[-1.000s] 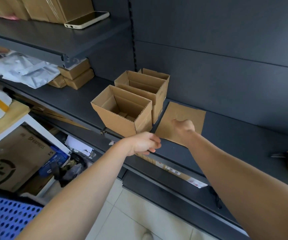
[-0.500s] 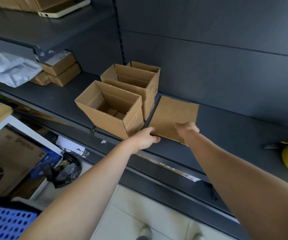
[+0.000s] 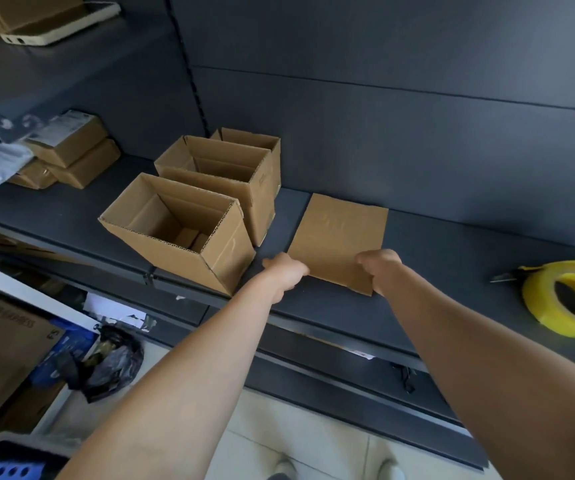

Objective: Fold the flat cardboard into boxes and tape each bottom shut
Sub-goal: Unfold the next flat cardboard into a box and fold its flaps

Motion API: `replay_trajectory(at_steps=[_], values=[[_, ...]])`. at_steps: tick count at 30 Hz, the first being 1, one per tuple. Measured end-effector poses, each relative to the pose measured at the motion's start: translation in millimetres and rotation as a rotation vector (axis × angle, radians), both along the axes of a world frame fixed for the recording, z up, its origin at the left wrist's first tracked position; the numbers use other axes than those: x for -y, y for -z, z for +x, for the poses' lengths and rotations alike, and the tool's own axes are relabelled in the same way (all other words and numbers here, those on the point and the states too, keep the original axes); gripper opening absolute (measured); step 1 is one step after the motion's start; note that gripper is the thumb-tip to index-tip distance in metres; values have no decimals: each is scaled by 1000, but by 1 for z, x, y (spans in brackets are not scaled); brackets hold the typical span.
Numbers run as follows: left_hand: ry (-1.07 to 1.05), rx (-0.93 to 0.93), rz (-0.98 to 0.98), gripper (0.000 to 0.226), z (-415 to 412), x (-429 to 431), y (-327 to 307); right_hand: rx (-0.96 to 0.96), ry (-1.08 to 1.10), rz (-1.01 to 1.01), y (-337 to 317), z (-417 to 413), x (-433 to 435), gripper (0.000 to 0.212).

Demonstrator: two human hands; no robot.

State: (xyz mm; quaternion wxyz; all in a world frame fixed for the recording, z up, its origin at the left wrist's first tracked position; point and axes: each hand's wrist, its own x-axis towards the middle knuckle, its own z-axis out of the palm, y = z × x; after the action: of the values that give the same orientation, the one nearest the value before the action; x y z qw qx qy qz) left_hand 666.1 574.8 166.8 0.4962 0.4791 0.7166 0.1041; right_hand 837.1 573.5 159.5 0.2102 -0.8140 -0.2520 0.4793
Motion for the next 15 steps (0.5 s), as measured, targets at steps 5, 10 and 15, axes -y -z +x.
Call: replay_trajectory(at_steps=[5, 10, 15], values=[[118, 61, -31, 39, 34, 12, 0, 159, -64, -132, -4, 38, 24, 48], [245, 55, 79, 8, 49, 18, -29, 411, -6, -209, -49, 40, 37, 46], [107, 48, 442, 26, 14, 14, -101, 205, -123, 151, -98, -17, 13, 10]])
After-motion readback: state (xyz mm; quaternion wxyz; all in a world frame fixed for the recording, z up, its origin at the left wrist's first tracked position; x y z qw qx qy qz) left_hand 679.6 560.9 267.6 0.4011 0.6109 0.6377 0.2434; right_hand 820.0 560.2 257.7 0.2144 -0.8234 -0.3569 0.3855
